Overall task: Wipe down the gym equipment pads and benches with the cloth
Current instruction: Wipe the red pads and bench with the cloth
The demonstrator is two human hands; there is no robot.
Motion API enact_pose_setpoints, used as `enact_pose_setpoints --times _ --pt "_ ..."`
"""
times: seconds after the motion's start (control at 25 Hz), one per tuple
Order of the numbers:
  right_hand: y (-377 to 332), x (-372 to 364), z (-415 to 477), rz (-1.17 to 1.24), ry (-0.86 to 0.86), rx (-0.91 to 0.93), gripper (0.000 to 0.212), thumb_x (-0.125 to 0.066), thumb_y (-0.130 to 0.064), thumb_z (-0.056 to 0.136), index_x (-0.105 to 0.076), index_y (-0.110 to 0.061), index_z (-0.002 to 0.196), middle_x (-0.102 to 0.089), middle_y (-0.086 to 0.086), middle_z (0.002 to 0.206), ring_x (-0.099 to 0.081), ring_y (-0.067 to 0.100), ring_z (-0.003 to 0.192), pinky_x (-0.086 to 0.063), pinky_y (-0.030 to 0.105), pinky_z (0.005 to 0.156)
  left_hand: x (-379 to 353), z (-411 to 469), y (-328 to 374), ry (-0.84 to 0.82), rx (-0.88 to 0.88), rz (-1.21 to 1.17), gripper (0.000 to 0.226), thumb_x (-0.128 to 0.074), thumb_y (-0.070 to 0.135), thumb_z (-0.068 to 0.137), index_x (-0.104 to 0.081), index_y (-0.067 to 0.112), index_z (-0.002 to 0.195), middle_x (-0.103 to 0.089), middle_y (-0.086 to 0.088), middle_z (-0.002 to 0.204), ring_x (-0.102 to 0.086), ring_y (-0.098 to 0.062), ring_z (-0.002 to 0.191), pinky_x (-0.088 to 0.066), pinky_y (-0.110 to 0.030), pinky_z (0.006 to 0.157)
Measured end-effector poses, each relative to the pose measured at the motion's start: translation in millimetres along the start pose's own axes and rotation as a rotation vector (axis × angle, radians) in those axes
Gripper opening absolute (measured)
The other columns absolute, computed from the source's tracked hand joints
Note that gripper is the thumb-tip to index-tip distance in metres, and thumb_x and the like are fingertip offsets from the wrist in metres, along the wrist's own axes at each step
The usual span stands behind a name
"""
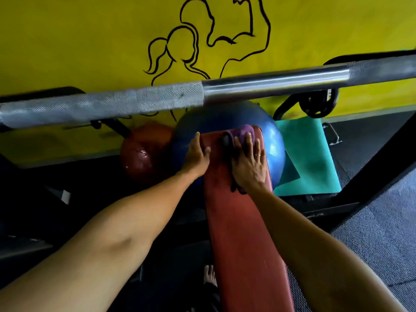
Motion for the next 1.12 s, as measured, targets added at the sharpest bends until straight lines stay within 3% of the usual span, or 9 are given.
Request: enact_pose_setpoints --times 0.12,0.24,0.44,0.56,0.68,0.8,0.92,1.04,1.12 --pt "-20 6 25 0.109 0.003 -0.109 0.063 -0.038 -0.046 0.106 -0.013 -0.037 0.163 0.006 0.005 0.172 0.01 0.035 0.157 0.003 0.056 0.125 -8 7 -10 0.071 -0.044 -0.107 0.061 -0.045 0.026 0.107 -0.018 0.015 0.161 -0.025 -0.013 0.163 -0.03 -0.026 0.148 -0.024 -0.027 0.114" --pt "-57 -3 37 0.119 -0.016 -0.032 0.063 -0.035 -0.048 0.106 -0.01 -0.036 0.163 0.009 0.005 0.171 0.014 0.036 0.156 0.007 0.056 0.124 -20 7 -19 0.144 -0.082 -0.193 0.06 -0.047 0.029 0.106 -0.021 0.021 0.16 -0.037 -0.013 0.157 -0.043 -0.027 0.14 -0.034 -0.027 0.105" --pt "-38 -25 -7 0.02 0.171 0.211 0.06 -0.042 -0.042 0.101 -0.034 -0.027 0.159 -0.023 0.004 0.169 -0.014 0.032 0.157 -0.018 0.056 0.124 -34 8 -32 0.281 -0.093 -0.304 0.054 -0.041 0.028 0.108 -0.025 0.024 0.16 -0.043 -0.018 0.149 -0.049 -0.031 0.134 -0.032 -0.02 0.102" --pt "10 -10 -4 -0.087 0.186 0.185 0.061 -0.04 -0.047 0.101 -0.033 -0.031 0.159 -0.019 0.002 0.17 -0.011 0.03 0.157 -0.016 0.057 0.125 -39 6 -25 0.372 -0.108 -0.313 0.052 -0.04 0.031 0.108 -0.029 0.024 0.159 -0.046 -0.019 0.143 -0.051 -0.029 0.125 -0.03 -0.015 0.096" --pt "4 4 27 0.024 0.072 -0.094 0.066 -0.035 -0.054 0.104 -0.013 -0.036 0.163 0.005 0.002 0.172 0.006 0.033 0.157 0.0 0.055 0.126 -43 -2 -21 0.47 -0.128 -0.235 0.052 -0.042 0.034 0.108 -0.031 0.028 0.158 -0.052 -0.017 0.135 -0.055 -0.031 0.117 -0.04 -0.029 0.096" --pt "-58 2 51 0.063 0.004 -0.017 0.063 -0.032 -0.058 0.104 -0.018 -0.036 0.161 0.001 0.0 0.172 0.011 0.033 0.157 0.01 0.053 0.125 -47 9 -24 0.441 -0.133 -0.184 0.054 -0.044 0.037 0.106 -0.032 0.026 0.158 -0.048 -0.01 0.148 -0.05 -0.027 0.134 -0.045 -0.038 0.099" --pt "-72 -2 51 -0.025 0.045 0.203 0.061 -0.035 -0.059 0.102 -0.037 -0.03 0.155 -0.026 0.002 0.167 -0.012 0.035 0.156 -0.004 0.054 0.126 -60 23 -37 0.355 -0.18 -0.125 0.064 -0.012 0.052 0.105 -0.018 0.022 0.161 -0.041 -0.02 0.154 -0.05 -0.036 0.134 -0.047 -0.049 0.101" --pt "-23 14 51 -0.136 0.188 0.232 0.06 -0.035 -0.063 0.1 -0.047 -0.029 0.147 -0.04 0.003 0.158 -0.034 0.036 0.146 -0.022 0.052 0.12 -46 4 -28 0.533 -0.123 -0.211 0.06 -0.026 0.057 0.103 -0.029 0.032 0.158 -0.061 -0.02 0.125 -0.063 -0.039 0.108 -0.051 -0.049 0.092" --pt "12 24 55 -0.1 0.135 0.063 0.06 -0.035 -0.064 0.101 -0.041 -0.031 0.151 -0.029 0.002 0.165 -0.023 0.034 0.152 -0.013 0.053 0.124 -44 -2 -25 0.499 -0.098 -0.275 0.054 -0.032 0.049 0.106 -0.03 0.032 0.158 -0.059 -0.019 0.125 -0.061 -0.039 0.109 -0.049 -0.045 0.097"
Point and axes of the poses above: each hand's wrist, its own z-axis towards the middle knuckle, its own x-axis out of the back of the hand, y = z × x, the point moved 4 cm from there along z, towards the middle knuckle
